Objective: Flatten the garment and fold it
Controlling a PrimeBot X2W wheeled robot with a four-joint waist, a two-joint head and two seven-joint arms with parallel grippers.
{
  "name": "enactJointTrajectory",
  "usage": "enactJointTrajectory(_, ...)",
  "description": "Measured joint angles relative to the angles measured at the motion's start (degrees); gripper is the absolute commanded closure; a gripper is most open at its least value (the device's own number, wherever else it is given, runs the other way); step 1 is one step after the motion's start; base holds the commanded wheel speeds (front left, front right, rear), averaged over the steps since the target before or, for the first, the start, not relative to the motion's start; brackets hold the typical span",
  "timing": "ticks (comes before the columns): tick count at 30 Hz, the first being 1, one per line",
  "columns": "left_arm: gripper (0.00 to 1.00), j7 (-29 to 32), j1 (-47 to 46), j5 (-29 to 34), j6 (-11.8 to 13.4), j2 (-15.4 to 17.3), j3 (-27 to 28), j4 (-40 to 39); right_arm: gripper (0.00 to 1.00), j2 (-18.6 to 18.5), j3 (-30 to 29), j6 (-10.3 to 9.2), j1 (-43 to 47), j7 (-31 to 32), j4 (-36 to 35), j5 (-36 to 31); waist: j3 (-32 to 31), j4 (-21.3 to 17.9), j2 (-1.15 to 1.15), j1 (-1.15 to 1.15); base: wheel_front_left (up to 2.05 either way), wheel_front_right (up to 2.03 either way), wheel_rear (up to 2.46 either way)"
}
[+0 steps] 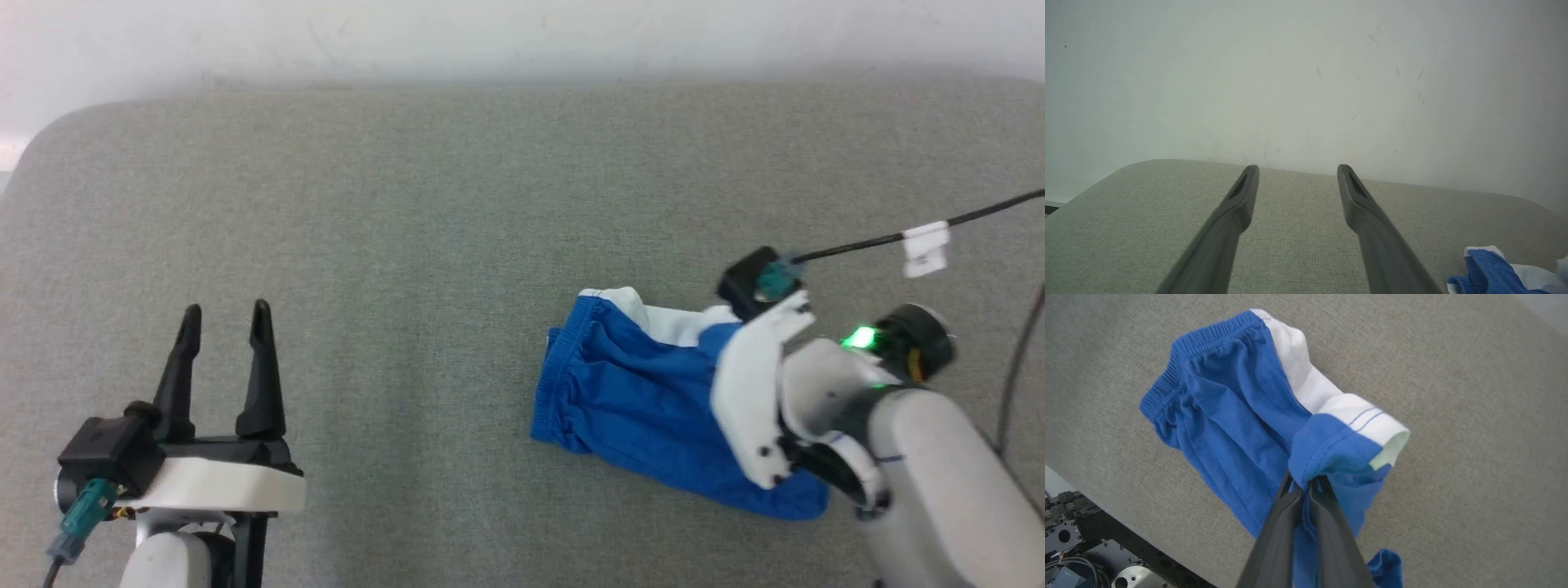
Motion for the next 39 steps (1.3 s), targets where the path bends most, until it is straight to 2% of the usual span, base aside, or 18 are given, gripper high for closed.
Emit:
enactJointTrajectory(4, 0.00, 0.0, -0.1, -0.6, 0.0, 0.1, -1.0, 0.4, 1.00, 3.9, 2.4, 0.00, -2.4, -3.3, 3.5, 0.2, 0.4, 0.9, 0.00, 0.00, 0.00, 0.00, 0.00)
enactJointTrajectory(10, 0.00, 0.0, -0.2, -1.5, 0.0, 0.5, -1.6, 0.6, 1.00, 9.5, 1.2, 0.00, -6.0, -8.7, 11.4, -2.4, 1.2, 2.4, 0.00, 0.00, 0.00, 0.00, 0.00)
enactJointTrajectory(15, 0.00, 0.0, -0.3, -1.7, 0.0, 0.5, -2.2, 0.9, 1.00, 10.8, -0.4, 0.00, -8.5, -12.6, 18.7, -5.4, 1.9, 3.4, 0.00, 0.00, 0.00, 0.00, 0.00)
enactJointTrajectory(18, 0.00, 0.0, -0.3, -2.1, 0.0, 0.5, -2.4, 1.0, 0.97, 10.7, 1.0, 0.00, -9.8, -14.6, 22.0, -3.8, 2.3, 3.8, 0.00, 0.00, 0.00, 0.00, 0.00)
enactJointTrajectory(19, 0.00, 0.0, -0.3, -2.1, 0.0, 0.6, -2.4, 1.1, 0.03, 10.7, 1.9, 0.00, -10.2, -15.1, 23.0, -3.2, 2.4, 3.9, 0.00, 0.00, 0.00, 0.00, 0.00)
enactJointTrajectory(20, 0.00, 0.0, -0.4, -2.2, 0.0, 0.6, -2.5, 1.2, 0.00, 10.8, 2.7, 0.00, -10.6, -15.5, 23.8, -2.5, 2.5, 4.0, 0.00, 0.00, 0.00, 0.00, 0.00)
enactJointTrajectory(26, 0.00, 0.0, -0.5, -2.6, 0.0, 0.8, -2.5, 1.4, 0.00, 10.8, 7.6, 0.00, -13.9, -17.9, 25.1, 1.4, 2.4, 3.7, 0.00, 0.00, 0.00, 0.00, 0.00)
enactJointTrajectory(33, 0.00, 0.0, -0.5, -2.6, 0.0, 1.4, -2.4, 1.4, 0.00, 10.9, 10.7, 0.00, -16.0, -21.9, 20.0, 7.7, 1.6, 2.3, 0.00, 0.00, 0.00, 0.00, 0.00)
enactJointTrajectory(36, 0.00, 0.0, -0.5, -2.5, 0.0, 1.6, -2.4, 1.3, 0.00, 11.0, 8.2, 0.00, -16.2, -23.4, 17.5, 6.9, 1.1, 1.6, 0.00, 0.00, 0.00, 0.00, 0.00)
enactJointTrajectory(39, 0.00, 0.0, -0.5, -2.5, 0.0, 1.6, -2.3, 0.9, 0.00, 11.1, 2.6, 0.01, -14.3, -23.3, 15.4, 1.8, 0.6, 0.9, 0.00, 0.00, 0.00, 0.00, 0.00)
